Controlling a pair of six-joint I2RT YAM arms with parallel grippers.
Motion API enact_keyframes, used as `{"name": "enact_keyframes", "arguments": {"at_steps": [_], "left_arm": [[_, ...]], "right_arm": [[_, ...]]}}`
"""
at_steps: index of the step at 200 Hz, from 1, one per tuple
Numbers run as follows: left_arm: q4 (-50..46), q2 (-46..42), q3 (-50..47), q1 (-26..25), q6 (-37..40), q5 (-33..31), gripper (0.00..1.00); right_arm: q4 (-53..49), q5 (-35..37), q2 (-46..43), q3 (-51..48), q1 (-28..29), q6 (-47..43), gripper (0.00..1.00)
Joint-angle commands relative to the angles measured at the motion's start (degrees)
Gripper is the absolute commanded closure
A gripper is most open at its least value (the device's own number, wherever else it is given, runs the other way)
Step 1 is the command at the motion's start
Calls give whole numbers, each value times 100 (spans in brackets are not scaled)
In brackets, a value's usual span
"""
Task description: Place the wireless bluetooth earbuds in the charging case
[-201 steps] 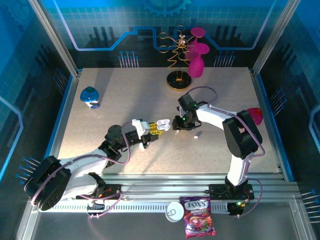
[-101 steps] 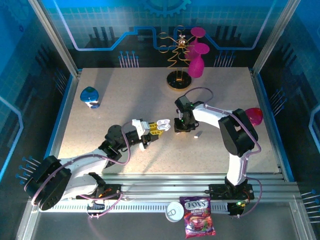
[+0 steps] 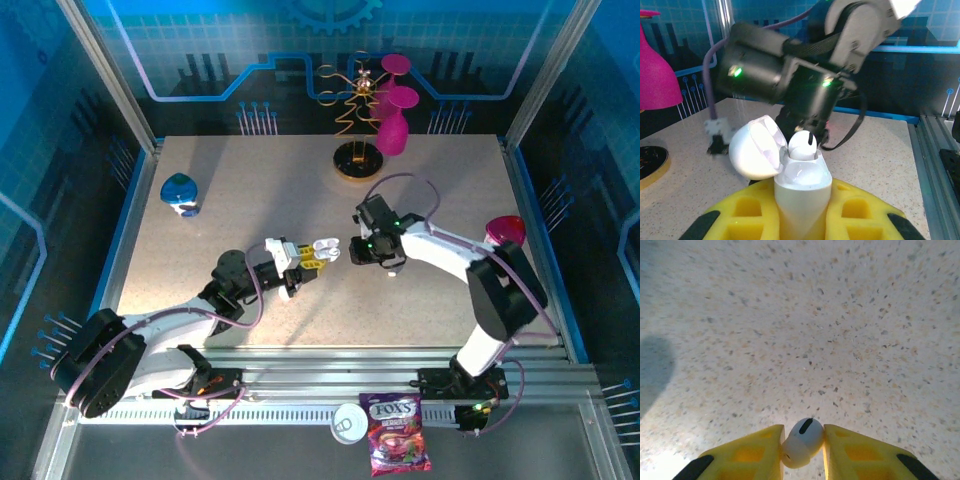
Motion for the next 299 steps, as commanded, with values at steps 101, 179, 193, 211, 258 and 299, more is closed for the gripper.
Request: {"name": "enact_keyframes", "arguments": {"at_steps": [101, 179, 193, 211, 258, 299], "left_arm": [[-43, 149, 238, 43, -961, 326, 94], [-714, 154, 674, 43, -1499, 477, 93], [-751, 141, 710, 39, -1537, 525, 94], [-851, 118, 740, 44, -1546, 551, 94], [-974, 120, 816, 37, -1622, 599, 95], [-1001, 89, 881, 40, -1786, 625, 96]], "right_arm": [[1234, 856, -3474, -899, 845, -1744, 77], [1706, -14, -3561, -640, 1377, -2349, 79], [1713, 24, -3452, -586, 1440, -2432, 79], [1749, 39, -3339, -542, 1524, -2495, 79], [1838, -10, -3133, -443, 1652, -2617, 79], [1849, 10, -2998, -452, 1765, -2839, 79]]}}
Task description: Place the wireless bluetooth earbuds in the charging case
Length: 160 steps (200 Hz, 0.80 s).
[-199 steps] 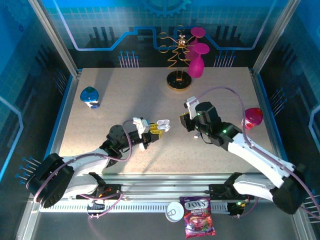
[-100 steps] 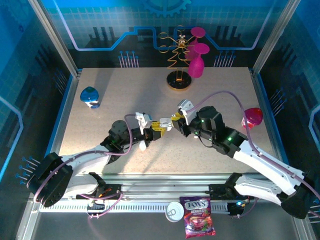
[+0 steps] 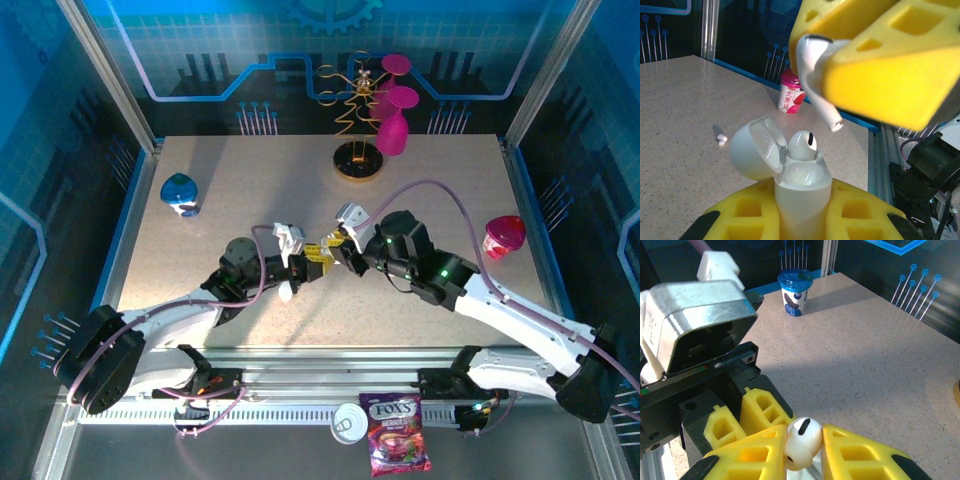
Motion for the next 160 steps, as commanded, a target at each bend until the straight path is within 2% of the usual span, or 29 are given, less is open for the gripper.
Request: {"name": "enact_keyframes", "arguments": {"at_steps": [1, 101, 160], "left_arm": [[26, -49, 206, 23, -169, 145, 96], [12, -151, 224, 16, -303, 181, 95], [-82, -147, 300, 21, -400, 111, 95]], "right_arm": [[199, -25, 59, 157, 131, -232, 79], [188, 438, 226, 128, 169, -374, 79], [191, 392, 292, 102, 268, -459, 78]]}}
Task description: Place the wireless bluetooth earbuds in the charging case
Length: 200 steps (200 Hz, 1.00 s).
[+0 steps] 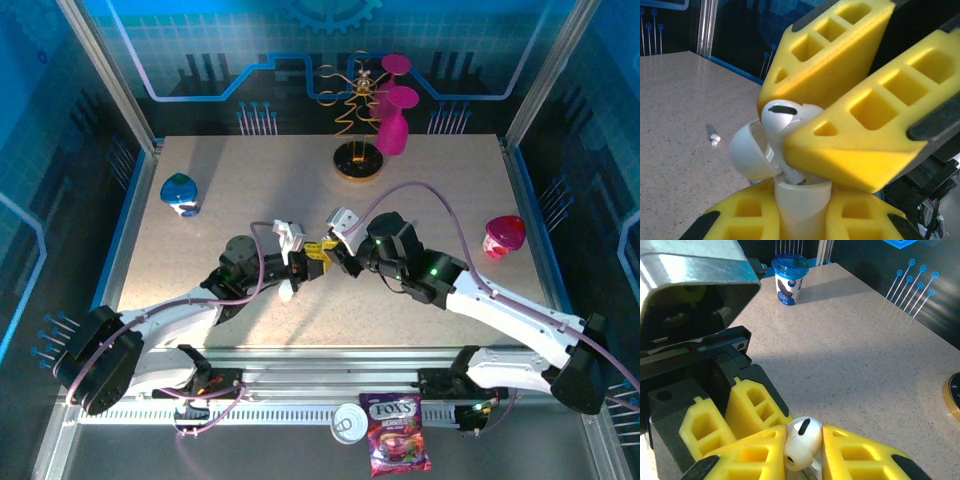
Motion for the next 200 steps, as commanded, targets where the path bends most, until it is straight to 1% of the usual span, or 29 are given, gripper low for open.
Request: {"name": "enact_keyframes", "arguments": {"at_steps": [1, 37, 82, 126, 176, 200], "left_arm": [[-3, -118, 253, 18, -127, 75, 95], [-51, -113, 277, 17, -149, -3, 94], [-18, -113, 277, 16, -162, -68, 94], [126, -105, 221, 18, -136, -102, 94], [278, -96, 118, 24, -92, -93, 94], [308, -121, 84, 24, -55, -102, 94]], "right_arm": [[138, 22, 25, 93, 128, -132, 78], [147, -228, -69, 19, 137, -146, 76], [17, -492, -142, 7, 136, -90, 70], [-79, -483, -185, 95, 134, 41, 65], [-74, -319, -394, 212, 87, 300, 43], [9, -343, -556, 177, 10, 440, 37]]}}
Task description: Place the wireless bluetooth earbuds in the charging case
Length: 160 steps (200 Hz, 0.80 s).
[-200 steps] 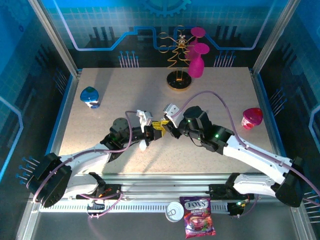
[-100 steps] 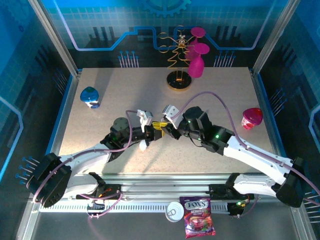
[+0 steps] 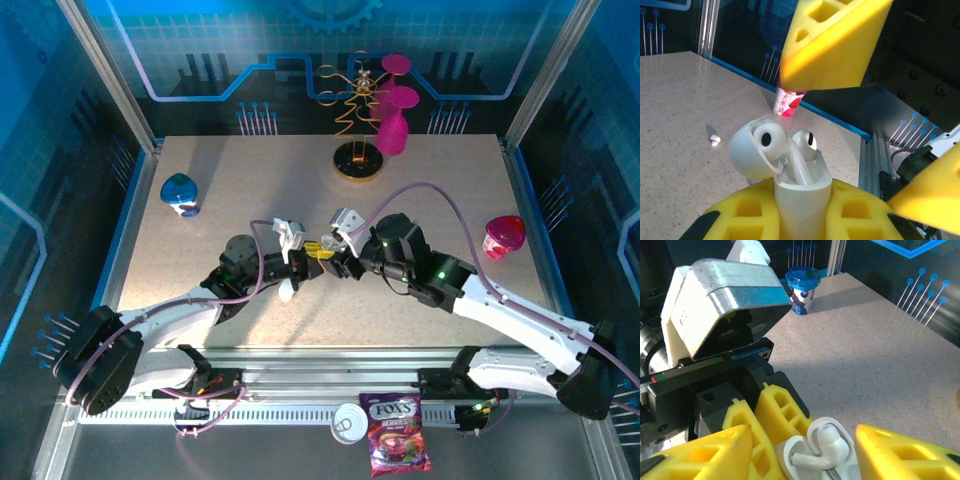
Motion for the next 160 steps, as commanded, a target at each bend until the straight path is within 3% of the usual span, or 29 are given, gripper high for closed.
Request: {"name": "enact_keyframes", "arguments": {"at_steps": [1, 54, 81, 160], "left_arm": [[286, -122, 40, 24, -7, -56, 94], [548, -9, -45, 24, 70, -22, 94], [700, 51, -44, 22, 87, 36, 94], [1020, 242, -141, 18, 292, 59, 95]], "right_arm": [[77, -78, -254, 157, -26, 214, 37], [668, -962, -839, -282, -679, 1159, 29], [612, -1075, -974, -466, -1040, 1580, 27], [-110, -1495, -442, 3, -1078, 1742, 69]]}}
